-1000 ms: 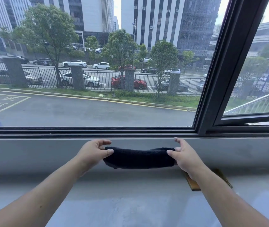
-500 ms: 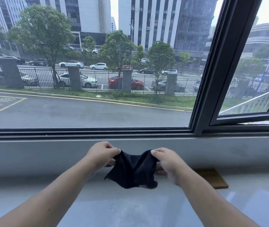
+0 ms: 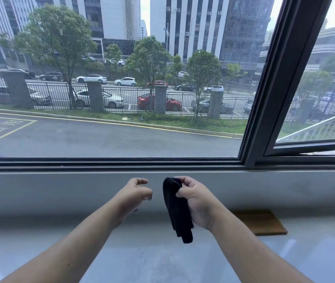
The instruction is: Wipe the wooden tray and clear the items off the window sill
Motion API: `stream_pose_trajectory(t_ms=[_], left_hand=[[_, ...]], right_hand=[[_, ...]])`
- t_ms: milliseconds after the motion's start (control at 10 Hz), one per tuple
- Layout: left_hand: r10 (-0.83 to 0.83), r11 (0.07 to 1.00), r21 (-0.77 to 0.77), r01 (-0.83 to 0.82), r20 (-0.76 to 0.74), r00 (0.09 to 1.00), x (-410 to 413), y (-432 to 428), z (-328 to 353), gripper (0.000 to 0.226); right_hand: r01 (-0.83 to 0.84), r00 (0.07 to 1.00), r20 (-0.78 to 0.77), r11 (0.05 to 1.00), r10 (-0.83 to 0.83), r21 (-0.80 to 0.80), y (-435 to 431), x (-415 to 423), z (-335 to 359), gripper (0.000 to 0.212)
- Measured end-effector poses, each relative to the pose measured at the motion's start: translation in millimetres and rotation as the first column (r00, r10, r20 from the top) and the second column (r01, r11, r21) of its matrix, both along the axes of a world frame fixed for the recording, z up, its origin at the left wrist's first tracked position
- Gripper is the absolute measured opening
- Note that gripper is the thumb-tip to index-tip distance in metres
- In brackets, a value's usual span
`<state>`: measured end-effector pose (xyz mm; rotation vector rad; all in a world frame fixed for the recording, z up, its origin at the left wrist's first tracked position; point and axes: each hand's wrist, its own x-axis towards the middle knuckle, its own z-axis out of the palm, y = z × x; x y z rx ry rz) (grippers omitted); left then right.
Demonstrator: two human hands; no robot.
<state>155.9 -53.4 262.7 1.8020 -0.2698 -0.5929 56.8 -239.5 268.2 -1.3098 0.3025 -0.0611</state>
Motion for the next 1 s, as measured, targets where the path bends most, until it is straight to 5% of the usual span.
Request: stream_pose_trajectory(t_ms=[100,200,300,400,600,700,800,900,1000], left_hand=[[-0.252,0.966,-0.107,0.235,-0.188,0.949,2,7,-15,0.064],[-0.338,0.909,-0.333,0.253,-0.231,0.912,4,1,-23,0.050],[-0.084,0.980,-0.193,0.045,-0.203,0.976,1,-14,-43,0.038],[0.040,0.995,0.099,-0.030,-0.106,0.994,-9,-18,-101,0.030],[0.133,0.934,0.355,-0.039,-0.244,0.961,-35,5,-257,0.025],[0.065,0.811,0.585,0.011,-0.110,0.992,-47,15,-315,0.069],[-0.182,0.704,0.710,0.021,0.152,0.972,-60,23,-352,0.070],[-0.310,0.679,0.728,0.093,0.169,0.936,-59,24,-362,0.055],[-0.289,0.708,0.705,0.053,0.220,0.932,-54,23,-350,0.057]], right_hand=[[-0.045,0.996,0.082,0.976,0.027,0.215,-11,5,5,0.041],[0.028,0.997,0.060,0.951,-0.049,0.307,-17,8,-7,0.036],[0.038,0.991,-0.129,0.991,-0.021,0.128,-16,5,-49,0.042],[0.047,0.942,-0.327,0.995,-0.072,-0.082,-6,2,-107,0.073],[-0.072,0.860,-0.503,0.955,-0.087,-0.287,17,-5,-244,0.077],[-0.250,0.837,-0.533,0.784,-0.120,-0.568,32,-16,-303,0.072],[-0.370,0.906,-0.421,0.405,-0.039,-0.836,50,-33,-346,0.062],[-0.470,0.877,-0.476,0.304,0.059,-0.829,52,-33,-357,0.050],[-0.427,0.900,-0.432,0.307,0.056,-0.851,48,-26,-342,0.054]])
